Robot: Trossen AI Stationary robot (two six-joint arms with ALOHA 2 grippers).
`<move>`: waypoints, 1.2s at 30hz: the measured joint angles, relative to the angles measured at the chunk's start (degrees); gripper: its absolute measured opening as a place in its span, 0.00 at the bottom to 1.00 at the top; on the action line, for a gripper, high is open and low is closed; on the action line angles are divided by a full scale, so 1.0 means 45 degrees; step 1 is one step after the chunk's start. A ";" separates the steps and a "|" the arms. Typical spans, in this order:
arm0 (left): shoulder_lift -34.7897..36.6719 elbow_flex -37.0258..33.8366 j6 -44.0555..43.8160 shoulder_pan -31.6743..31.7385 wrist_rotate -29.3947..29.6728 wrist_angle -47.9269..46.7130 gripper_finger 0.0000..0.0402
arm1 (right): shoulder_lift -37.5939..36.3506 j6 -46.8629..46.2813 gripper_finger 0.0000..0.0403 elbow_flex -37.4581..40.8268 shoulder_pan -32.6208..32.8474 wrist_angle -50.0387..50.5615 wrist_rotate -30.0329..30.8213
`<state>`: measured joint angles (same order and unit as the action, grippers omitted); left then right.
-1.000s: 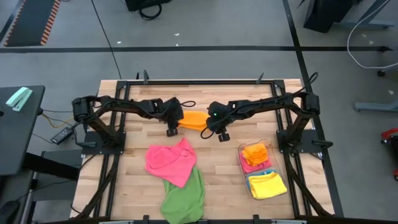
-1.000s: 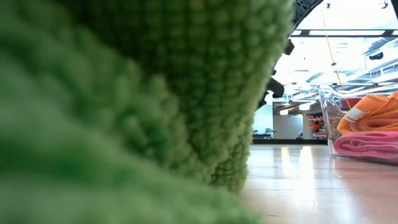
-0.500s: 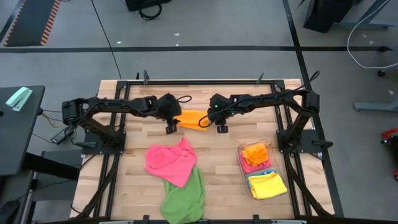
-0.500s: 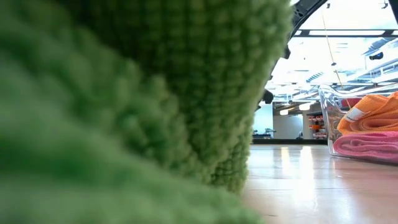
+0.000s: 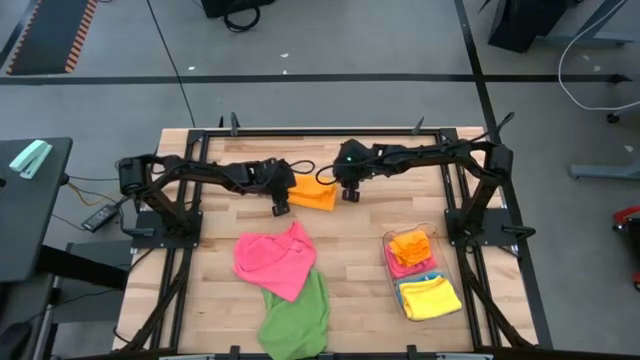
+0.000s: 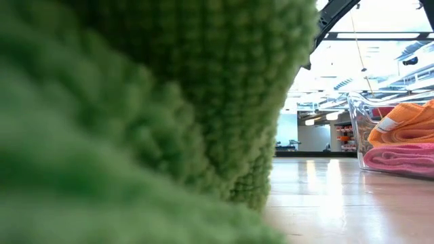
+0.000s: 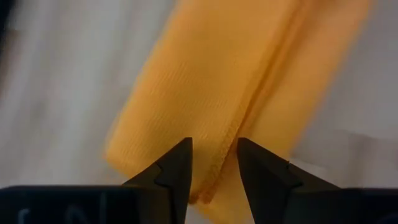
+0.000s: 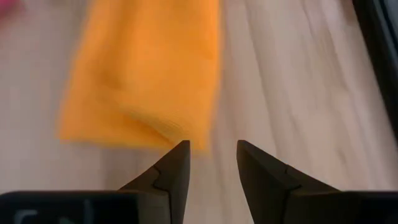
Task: Fold microfiber towels
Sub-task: Fold the orange towel
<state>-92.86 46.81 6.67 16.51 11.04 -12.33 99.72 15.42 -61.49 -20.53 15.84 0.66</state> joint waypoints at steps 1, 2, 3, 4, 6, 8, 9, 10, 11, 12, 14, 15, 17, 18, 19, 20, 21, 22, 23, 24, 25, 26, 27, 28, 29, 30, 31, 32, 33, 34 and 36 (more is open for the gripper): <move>0.0005 0.0000 0.0029 0.0015 0.0226 0.0111 0.33 | 0.0029 -0.0057 0.35 0.0002 0.0061 -0.0336 -0.0231; 0.0017 0.0003 0.0073 0.0019 0.0313 0.0189 0.32 | 0.0030 -0.0184 0.35 0.0035 0.0135 -0.0761 -0.0398; 0.0047 0.0000 0.0089 0.0017 0.0323 0.0190 0.32 | 0.0026 -0.0327 0.35 0.0117 0.0225 -0.1461 -0.0543; 0.0066 0.0002 0.0071 0.0003 0.0313 0.0196 0.31 | 0.0020 -0.0418 0.35 0.0287 0.0317 -0.2307 -0.0686; 0.0061 0.0005 0.0000 -0.0010 0.0293 0.0052 0.30 | 0.0006 -0.0734 0.35 0.0809 0.0452 -0.3981 -0.0830; 0.0030 0.0005 -0.0023 -0.0058 0.0256 -0.0261 0.29 | 0.0011 -0.1210 0.35 0.1552 0.0541 -0.5978 -0.1005; 0.0030 0.0005 -0.0071 -0.0101 0.0260 -0.0388 0.28 | 0.0011 -0.1523 0.35 0.1972 0.0558 -0.7075 -0.1059; 0.0030 0.0005 -0.0122 -0.0153 0.0264 -0.0414 0.28 | 0.0011 -0.1865 0.35 0.2427 0.0541 -0.8115 -0.1155; 0.0029 0.0005 -0.0231 -0.0211 0.0262 -0.0439 0.28 | 0.0011 -0.2238 0.35 0.2799 0.0484 -0.8865 -0.1283; 0.0030 0.0005 -0.0335 -0.0268 0.0260 -0.0471 0.28 | 0.0011 -0.2617 0.35 0.3089 0.0407 -0.9331 -0.1406; 0.0028 0.0005 -0.0348 -0.0390 0.0257 -0.0475 0.28 | 0.0019 -0.3175 0.35 0.3393 0.0297 -0.9606 -0.1740; 0.0026 0.0005 -0.0344 -0.0450 0.0255 -0.0461 0.28 | 0.0159 -0.3292 0.35 0.3453 0.0294 -0.9647 -0.1736; 0.0028 0.0005 -0.0335 -0.0533 0.0237 -0.0449 0.28 | 0.0362 -0.3445 0.35 0.3585 0.0448 -0.9240 -0.1809; 0.0030 0.0005 -0.0339 -0.0565 0.0246 -0.0405 0.28 | 0.0625 -0.3443 0.35 0.3565 0.0570 -0.9314 -0.1842; 0.0030 0.0005 -0.0339 -0.0573 0.0255 -0.0348 0.28 | 0.0841 -0.3455 0.35 0.3507 0.0678 -0.9367 -0.1873; 0.0030 0.0005 -0.0339 -0.0573 0.0250 -0.0346 0.27 | 0.1003 -0.3496 0.35 0.3533 0.0793 -0.9322 -0.1900; 0.0025 0.0005 -0.0344 -0.0570 0.0255 -0.0356 0.27 | 0.1231 -0.3567 0.35 0.3516 0.0897 -0.9603 -0.1926; 0.0028 0.0005 -0.0344 -0.0568 0.0255 -0.0373 0.27 | 0.1412 -0.3700 0.35 0.3496 0.0986 -0.9595 -0.1916; 0.0027 0.0005 -0.0346 -0.0568 0.0257 -0.0403 0.27 | 0.1609 -0.3747 0.35 0.3521 0.1072 -0.9511 -0.1921; 0.0028 0.0005 -0.0348 -0.0568 0.0259 -0.0406 0.26 | 0.1803 -0.3826 0.35 0.3507 0.1133 -0.9487 -0.1890; 0.0028 0.0005 -0.0347 -0.0568 0.0256 -0.0405 0.26 | 0.1945 -0.3931 0.34 0.3516 0.1197 -0.9203 -0.1858; 0.0030 0.0005 -0.0344 -0.0568 0.0259 -0.0400 0.26 | 0.2129 -0.4016 0.34 0.3522 0.1272 -0.9131 -0.1822; 0.0030 0.0005 -0.0344 -0.0568 0.0259 -0.0369 0.26 | 0.2240 -0.4089 0.33 0.3489 0.1315 -0.9083 -0.1728; 0.0030 0.0005 -0.0344 -0.0573 0.0256 -0.0316 0.26 | 0.2333 -0.4148 0.32 0.3455 0.1357 -0.8920 -0.1714; 0.0047 0.0005 -0.0339 -0.0627 0.0255 -0.0228 0.26 | 0.2429 -0.4155 0.31 0.3453 0.1394 -0.8925 -0.1677; 0.0097 0.0005 -0.0334 -0.0680 0.0260 -0.0126 0.26 | 0.2475 -0.4189 0.30 0.3438 0.1435 -0.8753 -0.1635; 0.0150 0.0005 -0.0330 -0.0732 0.0262 0.0111 0.26 | 0.2517 -0.4186 0.29 0.3441 0.1485 -0.8775 -0.1562; 0.0188 0.0005 -0.0276 -0.0792 0.0255 0.0495 0.26 | 0.2510 -0.4177 0.28 0.3434 0.1521 -0.8782 -0.1562; 0.0221 0.0015 -0.0268 -0.0836 0.0261 0.0868 0.25 | 0.2488 -0.4176 0.27 0.3437 0.1546 -0.8749 -0.1566; 0.0231 0.0015 -0.0264 -0.0871 0.0263 0.1197 0.25 | 0.2487 -0.4173 0.26 0.3406 0.1558 -0.8675 -0.1552; 0.0155 0.0015 -0.0318 -0.0877 0.0238 0.1931 0.25 | 0.2400 -0.4190 0.25 0.3358 0.1558 -0.8585 -0.1544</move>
<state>-92.16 46.87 5.24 12.57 12.11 -3.64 110.51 -3.44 -46.38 -13.52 -22.80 -6.29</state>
